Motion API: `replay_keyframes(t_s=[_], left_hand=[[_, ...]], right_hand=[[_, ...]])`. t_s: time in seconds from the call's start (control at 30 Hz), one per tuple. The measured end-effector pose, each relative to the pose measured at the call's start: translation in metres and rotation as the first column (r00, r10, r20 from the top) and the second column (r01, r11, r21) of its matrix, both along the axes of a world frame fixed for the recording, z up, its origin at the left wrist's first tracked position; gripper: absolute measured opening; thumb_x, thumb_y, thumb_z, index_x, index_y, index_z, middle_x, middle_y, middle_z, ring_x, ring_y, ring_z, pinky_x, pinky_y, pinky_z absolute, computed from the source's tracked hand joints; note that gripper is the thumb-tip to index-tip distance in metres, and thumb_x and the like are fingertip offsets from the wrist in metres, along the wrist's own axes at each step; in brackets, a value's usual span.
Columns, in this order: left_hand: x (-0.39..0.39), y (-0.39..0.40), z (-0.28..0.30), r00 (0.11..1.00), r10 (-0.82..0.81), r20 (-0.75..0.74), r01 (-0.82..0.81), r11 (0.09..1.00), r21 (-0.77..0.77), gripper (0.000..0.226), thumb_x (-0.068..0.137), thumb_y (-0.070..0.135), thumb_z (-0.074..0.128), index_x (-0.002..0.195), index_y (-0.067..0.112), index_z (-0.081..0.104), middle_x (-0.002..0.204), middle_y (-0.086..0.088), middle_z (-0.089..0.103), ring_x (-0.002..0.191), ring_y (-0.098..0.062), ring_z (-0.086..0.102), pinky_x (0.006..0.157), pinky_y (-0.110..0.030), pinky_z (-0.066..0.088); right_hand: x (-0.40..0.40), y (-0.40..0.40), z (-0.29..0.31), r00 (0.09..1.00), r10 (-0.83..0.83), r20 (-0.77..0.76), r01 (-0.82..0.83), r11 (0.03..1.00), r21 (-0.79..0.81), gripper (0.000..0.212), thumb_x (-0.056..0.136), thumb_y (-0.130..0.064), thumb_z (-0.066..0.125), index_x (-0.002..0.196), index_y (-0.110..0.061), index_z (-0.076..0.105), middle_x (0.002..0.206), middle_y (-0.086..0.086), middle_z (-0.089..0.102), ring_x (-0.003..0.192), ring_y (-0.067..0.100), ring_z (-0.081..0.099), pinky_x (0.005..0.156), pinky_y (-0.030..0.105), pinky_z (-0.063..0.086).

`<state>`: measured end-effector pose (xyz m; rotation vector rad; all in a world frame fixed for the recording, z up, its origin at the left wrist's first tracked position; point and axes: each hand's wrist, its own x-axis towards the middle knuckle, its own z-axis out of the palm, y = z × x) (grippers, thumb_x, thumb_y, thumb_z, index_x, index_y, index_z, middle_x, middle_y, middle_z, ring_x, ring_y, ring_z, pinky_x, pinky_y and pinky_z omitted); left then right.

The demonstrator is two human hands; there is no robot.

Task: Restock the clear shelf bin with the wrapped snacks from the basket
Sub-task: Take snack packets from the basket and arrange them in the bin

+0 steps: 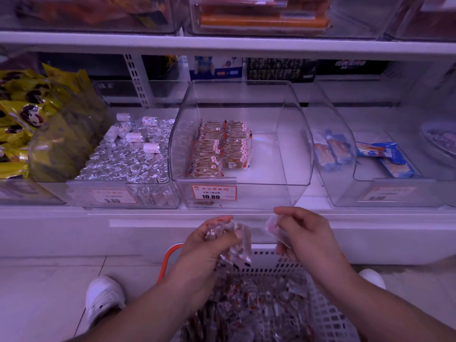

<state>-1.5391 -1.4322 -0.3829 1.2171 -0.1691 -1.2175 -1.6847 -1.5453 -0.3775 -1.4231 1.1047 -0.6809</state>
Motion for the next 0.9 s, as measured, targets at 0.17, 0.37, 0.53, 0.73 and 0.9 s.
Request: replay_keyframes(t_s=[0.17,0.37,0.53,0.73,0.9], left_hand=[[-0.009,0.0,-0.004,0.992,0.122,0.02,-0.122,0.992,-0.023,0.058,0.059,0.014,0.083,0.114,0.013,0.066,0.095,-0.012,0.074,0.075,-0.027,0.069,0.064,-0.035,0.056],[-0.009,0.003,-0.004,0.974,0.202,0.102,-0.187,0.973,-0.137,0.06,0.055,0.021,0.087,0.112,0.021,0.068,0.098,-0.018,0.073,0.084,-0.028,0.072,0.07,-0.038,0.059],[-0.017,0.006,-0.002,0.982,0.13,0.134,-0.103,0.977,-0.188,0.063,0.057,0.016,0.092,0.115,0.025,0.069,0.112,-0.022,0.071,0.098,-0.034,0.071,0.09,-0.049,0.056],[-0.015,0.005,0.002,0.991,0.072,0.114,-0.048,0.978,-0.204,0.059,0.06,0.011,0.082,0.116,0.023,0.071,0.115,-0.023,0.07,0.096,-0.028,0.07,0.087,-0.044,0.058],[-0.019,0.006,-0.002,0.987,0.128,0.096,-0.108,0.977,-0.183,0.057,0.055,0.01,0.084,0.109,0.023,0.073,0.11,-0.023,0.072,0.091,-0.032,0.072,0.078,-0.039,0.058]], right_hand=[[0.009,0.042,0.004,0.944,0.289,0.16,-0.298,0.954,0.031,0.025,0.091,-0.024,0.06,0.109,-0.03,0.076,0.101,-0.014,0.076,0.098,-0.002,0.068,0.088,0.014,0.051],[0.009,0.049,0.002,0.921,0.266,0.284,-0.311,0.942,0.128,0.03,0.095,-0.006,0.06,0.114,-0.026,0.071,0.116,-0.009,0.073,0.116,0.006,0.064,0.107,0.026,0.046],[0.006,0.045,-0.006,0.959,0.075,0.273,-0.151,0.951,0.27,0.049,0.068,-0.024,0.083,0.114,-0.017,0.068,0.103,0.01,0.076,0.098,0.022,0.072,0.085,0.03,0.055],[0.007,0.041,-0.006,0.932,-0.004,0.363,-0.117,0.944,0.309,0.051,0.061,-0.031,0.08,0.108,-0.011,0.073,0.096,0.005,0.077,0.083,0.01,0.071,0.066,0.017,0.053],[0.01,0.049,-0.007,0.907,-0.037,0.42,-0.148,0.904,0.4,0.031,0.087,-0.03,0.061,0.107,-0.013,0.077,0.108,0.013,0.075,0.104,0.026,0.071,0.083,0.031,0.057]])
